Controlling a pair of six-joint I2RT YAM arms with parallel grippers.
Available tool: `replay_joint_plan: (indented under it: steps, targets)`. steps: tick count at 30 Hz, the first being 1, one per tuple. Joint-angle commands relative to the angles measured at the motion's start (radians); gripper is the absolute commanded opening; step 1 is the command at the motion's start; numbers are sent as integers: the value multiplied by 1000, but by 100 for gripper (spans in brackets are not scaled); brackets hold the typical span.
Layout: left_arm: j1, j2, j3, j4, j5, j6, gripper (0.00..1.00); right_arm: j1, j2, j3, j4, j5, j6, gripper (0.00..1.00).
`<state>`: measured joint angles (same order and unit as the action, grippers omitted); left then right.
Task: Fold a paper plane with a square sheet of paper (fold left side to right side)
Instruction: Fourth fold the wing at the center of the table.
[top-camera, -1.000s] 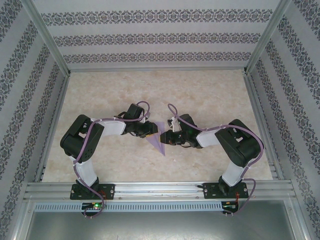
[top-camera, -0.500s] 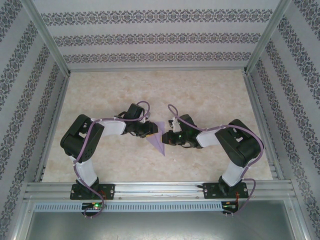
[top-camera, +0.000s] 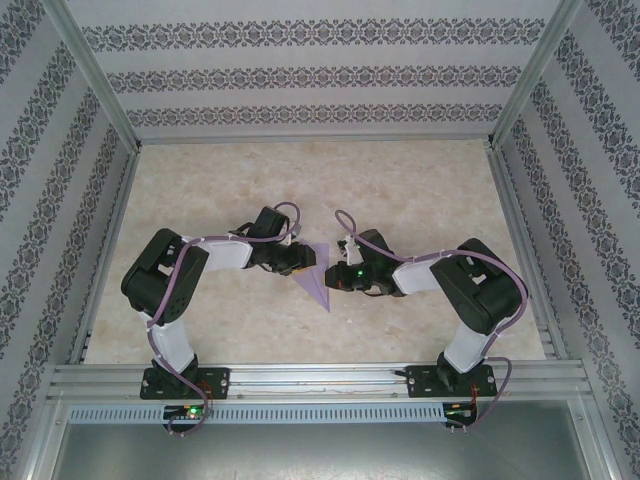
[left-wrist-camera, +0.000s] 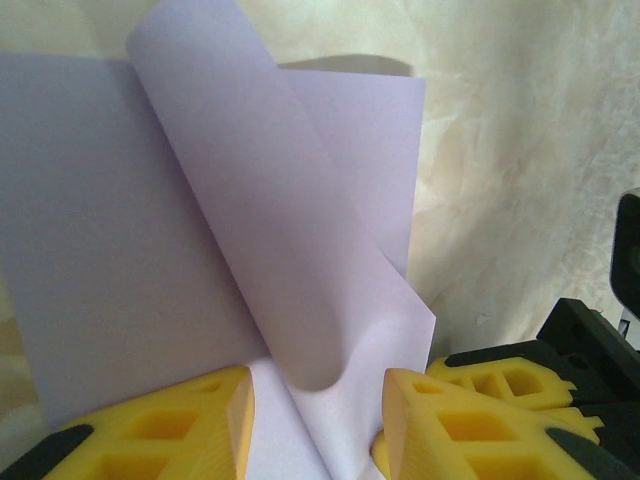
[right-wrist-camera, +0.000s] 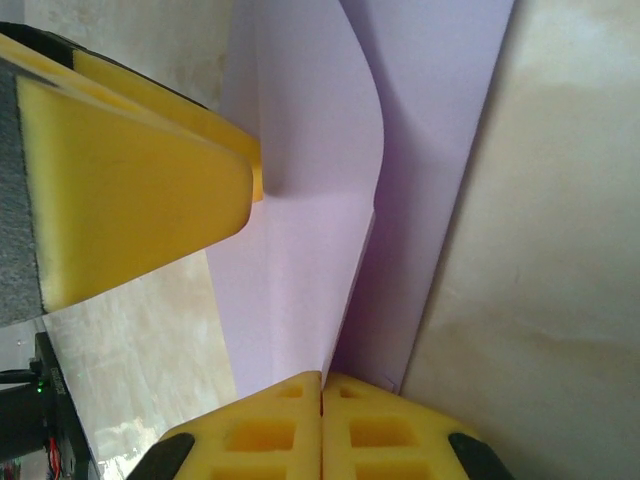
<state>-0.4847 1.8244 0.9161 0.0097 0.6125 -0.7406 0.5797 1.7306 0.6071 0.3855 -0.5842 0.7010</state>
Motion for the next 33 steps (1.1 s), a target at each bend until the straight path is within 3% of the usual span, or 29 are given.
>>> replay_joint_plan:
  steps: [1,33]
  targets:
    - [-14,35,6,-60,-50,24,39,-3,-5,13,-45,34,-29,6]
    - [-14,40,-2,-48,-48,21,39,17,-27,31,-69,42,-38,2]
